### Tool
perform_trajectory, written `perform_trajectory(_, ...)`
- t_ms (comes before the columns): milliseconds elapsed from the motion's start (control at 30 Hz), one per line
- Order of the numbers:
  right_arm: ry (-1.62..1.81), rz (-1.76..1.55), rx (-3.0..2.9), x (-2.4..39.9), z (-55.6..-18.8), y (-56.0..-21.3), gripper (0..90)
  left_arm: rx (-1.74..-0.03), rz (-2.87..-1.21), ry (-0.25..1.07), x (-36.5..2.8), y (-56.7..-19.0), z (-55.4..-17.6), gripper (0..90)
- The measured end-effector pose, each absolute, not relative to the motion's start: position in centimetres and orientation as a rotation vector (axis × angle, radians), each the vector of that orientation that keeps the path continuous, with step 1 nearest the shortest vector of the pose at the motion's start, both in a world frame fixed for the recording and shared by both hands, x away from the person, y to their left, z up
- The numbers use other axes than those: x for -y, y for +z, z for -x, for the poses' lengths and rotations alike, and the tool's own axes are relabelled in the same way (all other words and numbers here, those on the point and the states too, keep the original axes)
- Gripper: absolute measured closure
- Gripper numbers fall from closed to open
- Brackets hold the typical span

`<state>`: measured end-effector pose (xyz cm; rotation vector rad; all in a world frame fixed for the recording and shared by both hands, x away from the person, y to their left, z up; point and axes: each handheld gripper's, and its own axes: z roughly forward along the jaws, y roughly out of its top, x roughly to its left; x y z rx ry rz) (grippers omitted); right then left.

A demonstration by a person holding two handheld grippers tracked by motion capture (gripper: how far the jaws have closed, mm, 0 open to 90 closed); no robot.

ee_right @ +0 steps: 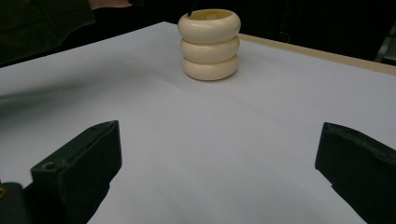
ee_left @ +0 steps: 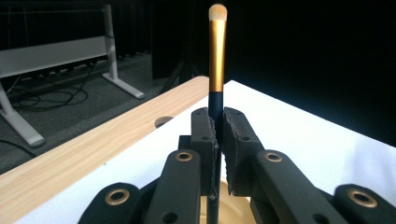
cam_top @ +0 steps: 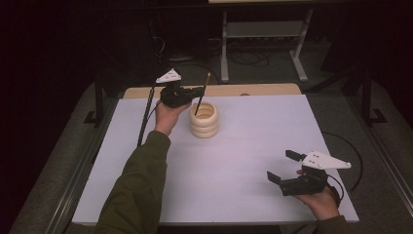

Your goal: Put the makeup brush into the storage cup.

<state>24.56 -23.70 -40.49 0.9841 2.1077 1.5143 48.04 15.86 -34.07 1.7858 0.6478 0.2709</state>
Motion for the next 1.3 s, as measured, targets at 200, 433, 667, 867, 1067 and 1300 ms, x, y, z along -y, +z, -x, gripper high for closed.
perform_trajectory(200,1.514,-0.983,-2.107,23.7,-24.6,-40.5,0.0,-0.647,-1.806,0.27,-15.5,-34.8,-48.4,83.6)
perform_trajectory(433,1.512,-0.982,-2.106,23.8,-24.6,-40.5,0.0,-0.653,-1.836,0.273,-15.1,-35.4,-48.5,83.5)
perform_trajectory(667,1.511,-0.981,-2.106,23.8,-24.6,-40.5,0.0,-0.673,-1.866,0.275,-14.8,-36.1,-48.5,83.5)
perform_trajectory(867,1.513,-0.986,-2.105,23.8,-24.6,-40.5,0.0,-0.693,-1.87,0.268,-14.5,-36.4,-48.5,83.4)
perform_trajectory(1067,1.513,-0.981,-2.108,23.7,-24.6,-40.5,0.0,-0.703,-1.887,0.271,-14.6,-36.6,-48.6,82.5)
perform_trajectory(1300,1.514,-0.983,-2.105,23.8,-24.6,-40.5,0.0,-0.704,-1.888,0.31,-14.8,-36.4,-48.7,60.4)
